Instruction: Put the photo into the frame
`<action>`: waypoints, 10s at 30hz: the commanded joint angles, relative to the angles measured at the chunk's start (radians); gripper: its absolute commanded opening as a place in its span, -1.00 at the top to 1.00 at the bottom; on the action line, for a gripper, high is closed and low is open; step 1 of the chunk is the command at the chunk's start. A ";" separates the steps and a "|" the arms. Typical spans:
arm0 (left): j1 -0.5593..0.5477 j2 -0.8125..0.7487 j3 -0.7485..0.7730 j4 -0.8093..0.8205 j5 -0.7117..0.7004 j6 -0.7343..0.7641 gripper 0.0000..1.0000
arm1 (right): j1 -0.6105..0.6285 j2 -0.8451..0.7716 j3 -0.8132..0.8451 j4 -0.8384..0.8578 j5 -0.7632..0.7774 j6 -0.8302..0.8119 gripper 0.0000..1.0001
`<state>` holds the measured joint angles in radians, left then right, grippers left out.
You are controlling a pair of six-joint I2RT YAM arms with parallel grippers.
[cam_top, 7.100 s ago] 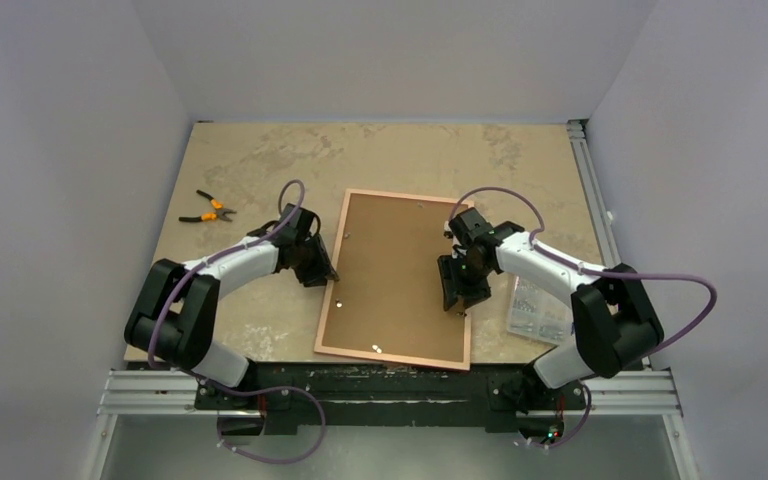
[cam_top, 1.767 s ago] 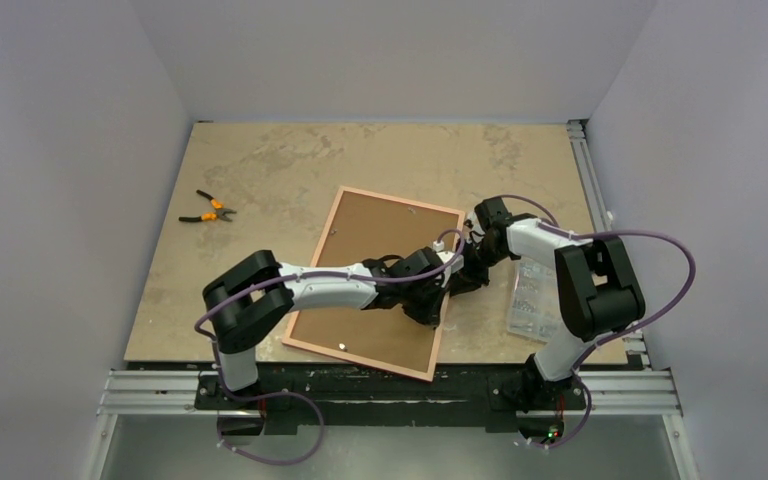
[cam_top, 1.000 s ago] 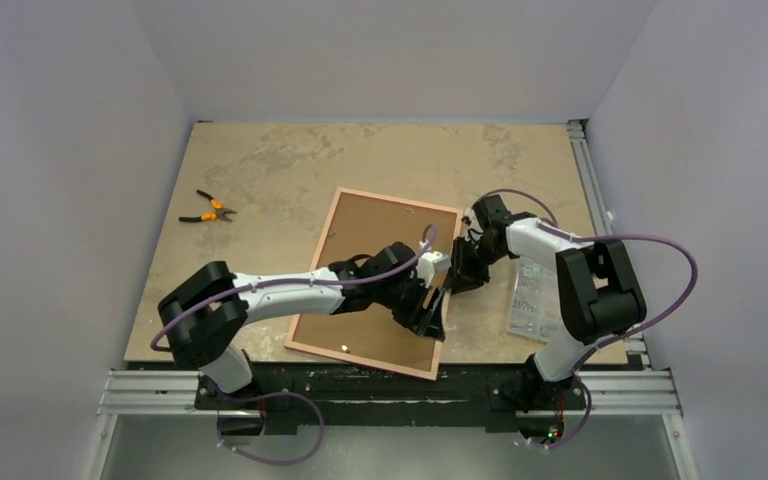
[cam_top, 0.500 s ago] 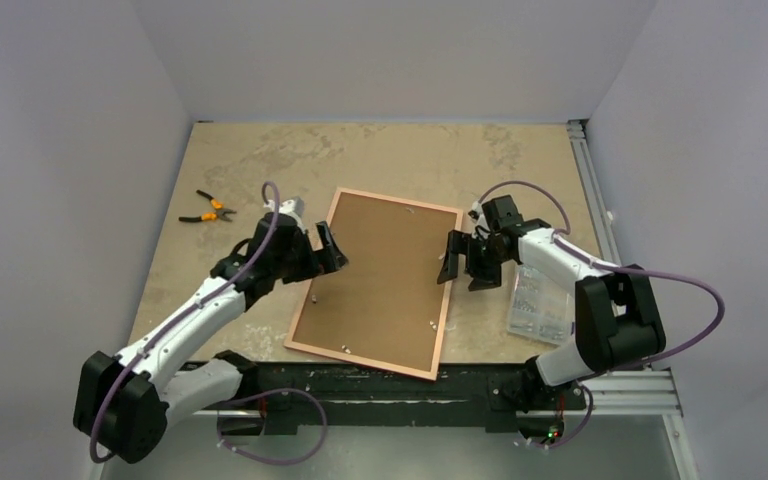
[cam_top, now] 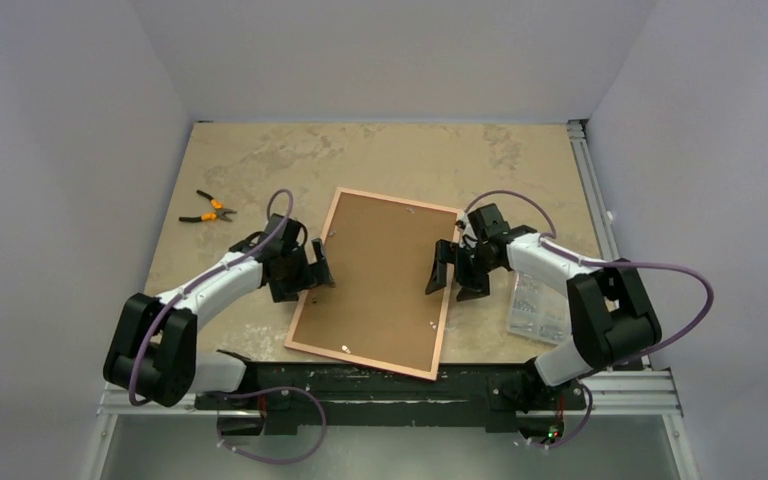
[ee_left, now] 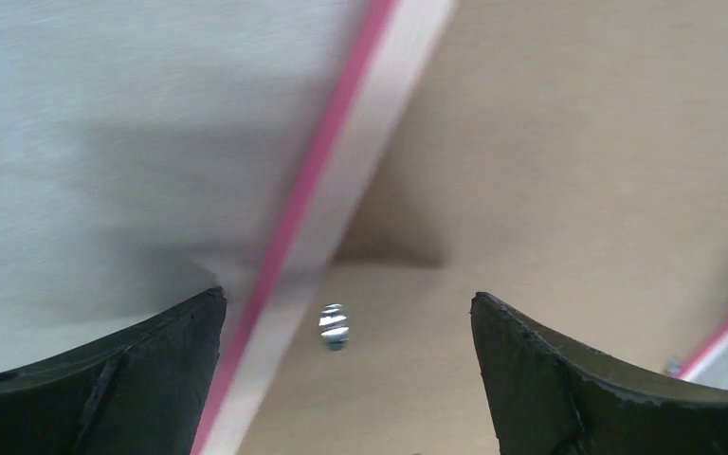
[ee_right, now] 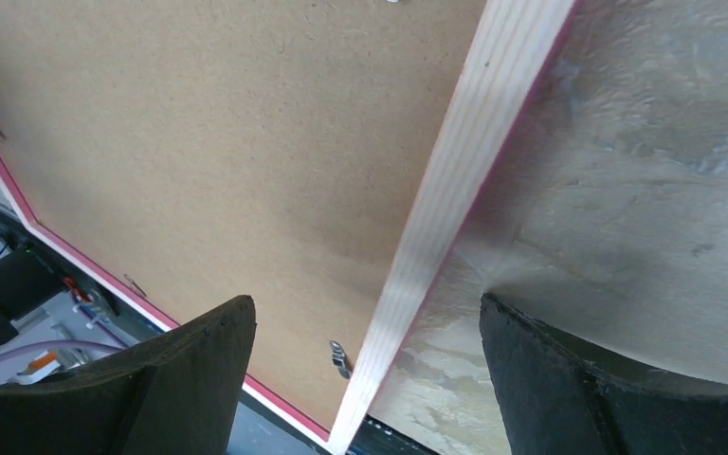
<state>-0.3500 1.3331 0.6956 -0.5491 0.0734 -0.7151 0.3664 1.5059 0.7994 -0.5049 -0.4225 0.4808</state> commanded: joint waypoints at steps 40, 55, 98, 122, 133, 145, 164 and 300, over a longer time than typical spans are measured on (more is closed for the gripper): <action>-0.344 0.094 -0.011 -0.048 -0.218 -0.170 -0.29 | 0.021 0.029 0.057 -0.128 0.222 -0.043 -0.60; -0.389 0.122 -0.012 -0.035 -0.218 -0.177 1.00 | 0.021 0.072 0.120 -0.132 0.216 -0.064 -0.60; -0.265 0.018 0.009 -0.085 -0.182 -0.120 -0.65 | 0.211 0.066 0.110 -0.216 0.357 -0.102 -0.21; -0.256 -0.012 0.001 -0.074 -0.157 -0.106 -0.70 | 0.206 0.068 0.176 -0.164 0.304 -0.097 -0.24; -0.075 0.013 0.028 0.005 -0.032 -0.036 -0.83 | 0.050 0.185 0.317 -0.139 0.182 -0.090 -0.97; -0.067 0.193 0.155 0.073 0.057 -0.002 -0.78 | 0.045 0.312 0.451 -0.155 0.225 -0.087 -0.80; -0.221 0.071 0.044 0.029 -0.063 -0.146 -0.77 | 0.046 0.048 0.232 -0.320 0.369 -0.076 -0.90; 0.072 0.579 0.616 -0.089 -0.108 0.113 0.10 | -0.117 0.320 0.453 -0.141 0.096 -0.130 -0.78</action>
<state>-0.2562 1.8618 1.2453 -0.5854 0.0696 -0.6380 0.2485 1.8584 1.2518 -0.6575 -0.3069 0.3714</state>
